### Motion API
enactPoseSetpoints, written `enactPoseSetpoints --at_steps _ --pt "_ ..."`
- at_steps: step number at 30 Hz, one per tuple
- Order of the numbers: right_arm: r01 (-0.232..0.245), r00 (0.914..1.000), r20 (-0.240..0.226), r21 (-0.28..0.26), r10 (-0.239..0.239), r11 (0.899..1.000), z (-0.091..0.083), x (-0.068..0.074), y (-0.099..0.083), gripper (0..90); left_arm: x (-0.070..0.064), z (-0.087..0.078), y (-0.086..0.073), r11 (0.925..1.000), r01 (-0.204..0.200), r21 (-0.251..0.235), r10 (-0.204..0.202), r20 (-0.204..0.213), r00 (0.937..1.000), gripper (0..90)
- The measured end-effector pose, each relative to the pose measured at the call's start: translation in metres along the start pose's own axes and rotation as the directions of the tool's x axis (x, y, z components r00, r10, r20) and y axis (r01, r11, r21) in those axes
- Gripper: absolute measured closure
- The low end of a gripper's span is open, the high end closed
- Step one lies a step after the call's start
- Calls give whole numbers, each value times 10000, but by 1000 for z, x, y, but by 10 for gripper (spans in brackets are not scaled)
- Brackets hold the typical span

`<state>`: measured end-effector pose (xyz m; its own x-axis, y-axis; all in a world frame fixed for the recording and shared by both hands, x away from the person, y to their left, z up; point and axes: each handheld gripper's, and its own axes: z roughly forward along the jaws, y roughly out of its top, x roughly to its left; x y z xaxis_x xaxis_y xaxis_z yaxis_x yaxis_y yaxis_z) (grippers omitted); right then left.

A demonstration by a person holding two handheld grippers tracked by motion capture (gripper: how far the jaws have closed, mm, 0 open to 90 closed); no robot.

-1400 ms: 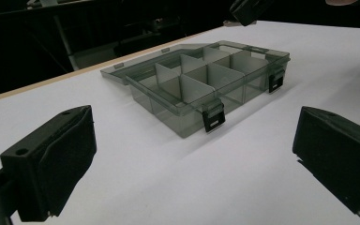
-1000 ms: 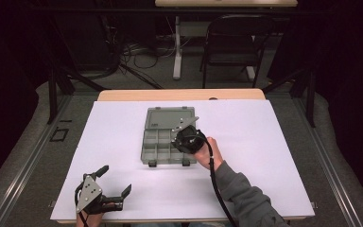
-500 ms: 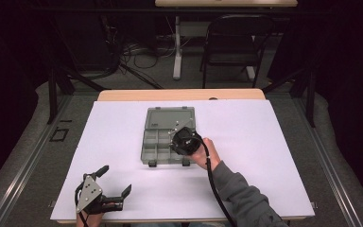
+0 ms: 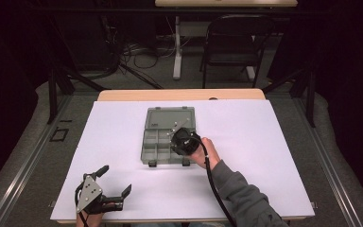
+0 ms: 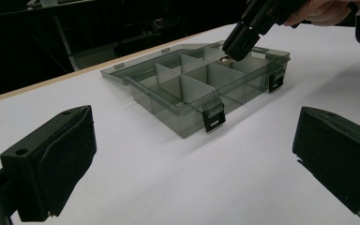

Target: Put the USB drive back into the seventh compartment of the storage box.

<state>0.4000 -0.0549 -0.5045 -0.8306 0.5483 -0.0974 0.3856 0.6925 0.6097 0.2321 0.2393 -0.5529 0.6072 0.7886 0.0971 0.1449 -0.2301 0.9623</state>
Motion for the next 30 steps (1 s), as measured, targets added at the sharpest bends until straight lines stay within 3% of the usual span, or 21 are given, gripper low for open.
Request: enactPoseSetpoints --at_steps 30 --pt "45 9999 -98 829 -37 9965 19 -4 -3 794 1 0 0 10000 -17 5 17 21 10000 2"
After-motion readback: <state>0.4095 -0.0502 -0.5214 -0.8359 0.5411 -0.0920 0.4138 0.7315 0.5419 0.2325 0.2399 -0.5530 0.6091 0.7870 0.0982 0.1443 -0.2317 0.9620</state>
